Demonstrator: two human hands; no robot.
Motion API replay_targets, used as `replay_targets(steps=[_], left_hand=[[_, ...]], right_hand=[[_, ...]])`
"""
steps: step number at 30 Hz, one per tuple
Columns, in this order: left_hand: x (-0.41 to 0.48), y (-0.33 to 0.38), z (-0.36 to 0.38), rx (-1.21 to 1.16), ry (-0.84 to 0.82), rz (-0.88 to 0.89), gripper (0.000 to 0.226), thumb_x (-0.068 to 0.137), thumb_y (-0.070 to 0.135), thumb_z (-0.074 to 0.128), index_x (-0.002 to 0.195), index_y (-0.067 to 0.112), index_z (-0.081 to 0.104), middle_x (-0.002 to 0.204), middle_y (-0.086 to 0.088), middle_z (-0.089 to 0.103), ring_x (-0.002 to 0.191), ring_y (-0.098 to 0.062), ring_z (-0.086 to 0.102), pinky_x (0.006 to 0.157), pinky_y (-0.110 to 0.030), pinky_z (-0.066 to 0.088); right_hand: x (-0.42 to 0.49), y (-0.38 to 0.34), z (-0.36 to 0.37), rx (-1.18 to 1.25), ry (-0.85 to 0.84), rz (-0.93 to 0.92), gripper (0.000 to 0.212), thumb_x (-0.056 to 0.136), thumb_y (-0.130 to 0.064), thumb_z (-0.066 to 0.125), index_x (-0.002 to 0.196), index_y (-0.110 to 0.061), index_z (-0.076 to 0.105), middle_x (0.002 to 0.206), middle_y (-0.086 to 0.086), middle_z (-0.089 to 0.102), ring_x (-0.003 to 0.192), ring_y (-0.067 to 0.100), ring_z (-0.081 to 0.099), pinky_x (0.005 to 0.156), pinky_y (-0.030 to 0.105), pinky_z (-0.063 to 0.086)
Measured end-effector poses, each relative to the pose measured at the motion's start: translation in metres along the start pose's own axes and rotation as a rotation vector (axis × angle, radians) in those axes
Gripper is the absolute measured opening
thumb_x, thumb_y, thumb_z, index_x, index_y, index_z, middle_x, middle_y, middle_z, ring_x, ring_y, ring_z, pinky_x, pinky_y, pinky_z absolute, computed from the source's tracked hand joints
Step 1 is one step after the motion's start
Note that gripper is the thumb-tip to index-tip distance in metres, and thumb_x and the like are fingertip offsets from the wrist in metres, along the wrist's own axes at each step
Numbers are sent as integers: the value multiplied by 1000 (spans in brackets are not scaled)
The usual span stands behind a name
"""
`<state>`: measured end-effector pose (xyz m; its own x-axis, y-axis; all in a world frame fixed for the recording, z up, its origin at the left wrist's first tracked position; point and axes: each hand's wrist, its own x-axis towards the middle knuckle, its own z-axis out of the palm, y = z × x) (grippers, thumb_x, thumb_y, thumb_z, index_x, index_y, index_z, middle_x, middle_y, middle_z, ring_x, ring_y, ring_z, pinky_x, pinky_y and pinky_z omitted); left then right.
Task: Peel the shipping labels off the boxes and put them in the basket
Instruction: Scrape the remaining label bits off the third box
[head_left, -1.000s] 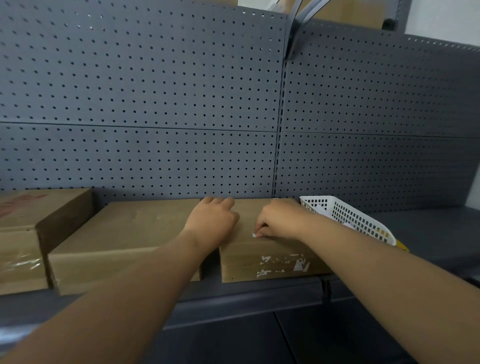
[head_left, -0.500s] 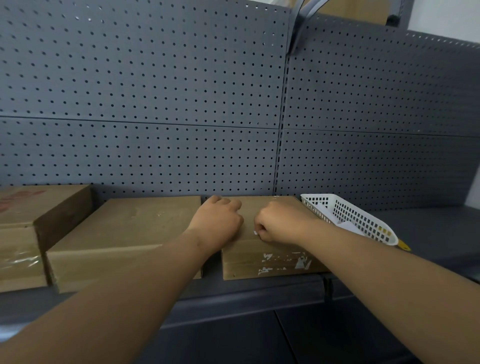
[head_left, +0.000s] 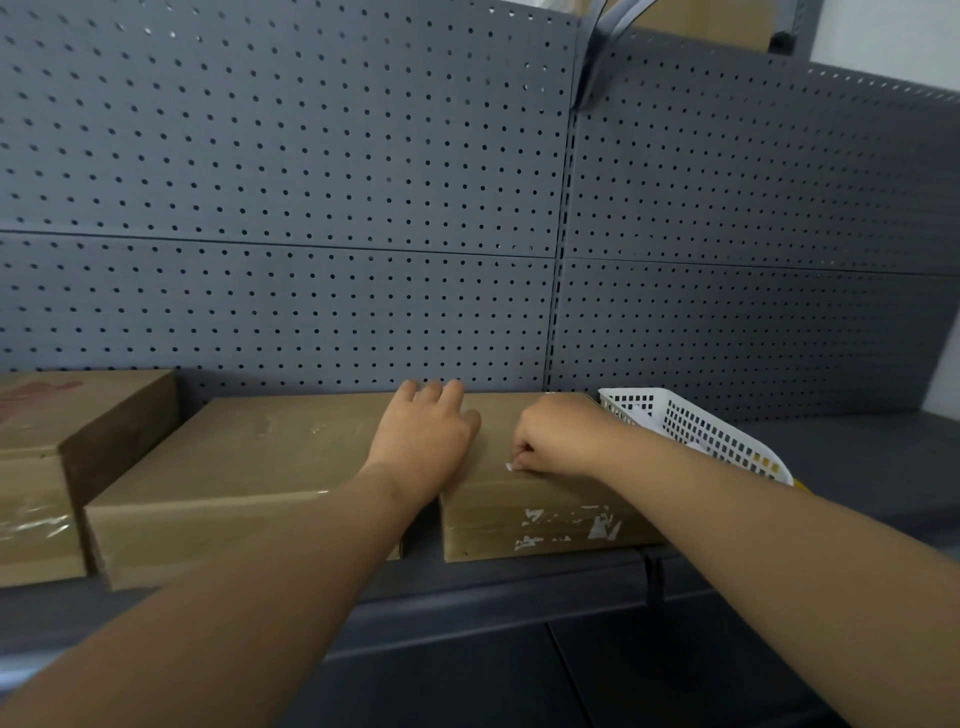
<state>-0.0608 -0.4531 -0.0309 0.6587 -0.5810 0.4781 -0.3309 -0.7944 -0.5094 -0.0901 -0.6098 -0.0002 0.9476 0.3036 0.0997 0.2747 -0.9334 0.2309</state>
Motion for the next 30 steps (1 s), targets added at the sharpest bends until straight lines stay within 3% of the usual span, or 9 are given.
replay_targets(steps=[5, 7, 10, 13, 15, 17, 22, 27, 30], left_hand=[[1, 1, -1, 33, 8, 0, 33, 93, 13, 44, 125, 11, 50, 135, -14, 39, 127, -31, 37, 109, -47, 22], [1, 2, 0, 44, 14, 6, 32, 94, 14, 42, 124, 9, 51, 134, -14, 39, 128, -32, 35, 110, -49, 20], [4, -1, 6, 116, 80, 17, 28, 93, 24, 48, 115, 10, 59, 130, -15, 47, 126, -32, 41, 109, -50, 25], [8, -11, 1, 205, 133, 30, 30, 83, 39, 62, 99, 14, 68, 119, -12, 59, 119, -30, 52, 106, -47, 33], [9, -15, -2, 222, 175, 38, 37, 83, 44, 58, 101, 14, 69, 120, -12, 60, 120, -31, 51, 107, -46, 32], [9, -14, 0, 240, 210, 38, 45, 85, 49, 51, 107, 13, 67, 126, -13, 57, 124, -32, 48, 109, -46, 29], [6, -5, 5, 213, 156, 51, 48, 75, 52, 58, 92, 10, 72, 118, -15, 62, 117, -33, 54, 106, -47, 24], [6, -5, 5, 179, 121, 39, 45, 74, 49, 61, 89, 8, 72, 113, -18, 63, 113, -35, 55, 106, -49, 25], [4, -2, 9, 172, 151, 22, 47, 90, 45, 43, 113, 8, 61, 134, -19, 47, 129, -36, 39, 112, -49, 20]], right_hand=[[-6, -5, -3, -62, 9, -12, 28, 94, -26, 53, 89, -8, 73, 91, 6, 73, 73, 20, 57, 49, 21, 31], [-6, -8, -1, -57, 14, -12, 26, 93, -23, 53, 87, -7, 73, 89, 8, 73, 78, 23, 63, 64, 29, 49], [-3, -9, 5, -29, 28, 8, 24, 91, -20, 53, 87, -7, 72, 87, 8, 72, 80, 24, 65, 81, 38, 54], [-5, -3, 1, 49, 22, 31, 25, 92, -25, 56, 82, -7, 71, 69, -2, 62, 65, 16, 56, 68, 27, 51], [-9, -1, -4, 56, 15, 18, 24, 94, -32, 56, 89, -17, 74, 68, -12, 55, 61, 9, 47, 54, 14, 32], [-10, 1, -5, 61, 14, 2, 27, 93, -35, 56, 98, -18, 76, 70, -15, 58, 59, 4, 45, 52, 13, 25], [-9, -1, -6, 29, 1, -10, 25, 93, -34, 56, 102, -21, 75, 99, -6, 74, 75, 7, 50, 52, 16, 28], [-5, -9, -1, -33, 10, -11, 22, 92, -27, 55, 92, -14, 73, 93, 2, 72, 83, 19, 63, 81, 33, 52], [-2, -6, 2, 26, 32, 56, 21, 89, -23, 57, 73, -15, 67, 72, -1, 63, 68, 16, 57, 71, 30, 52]])
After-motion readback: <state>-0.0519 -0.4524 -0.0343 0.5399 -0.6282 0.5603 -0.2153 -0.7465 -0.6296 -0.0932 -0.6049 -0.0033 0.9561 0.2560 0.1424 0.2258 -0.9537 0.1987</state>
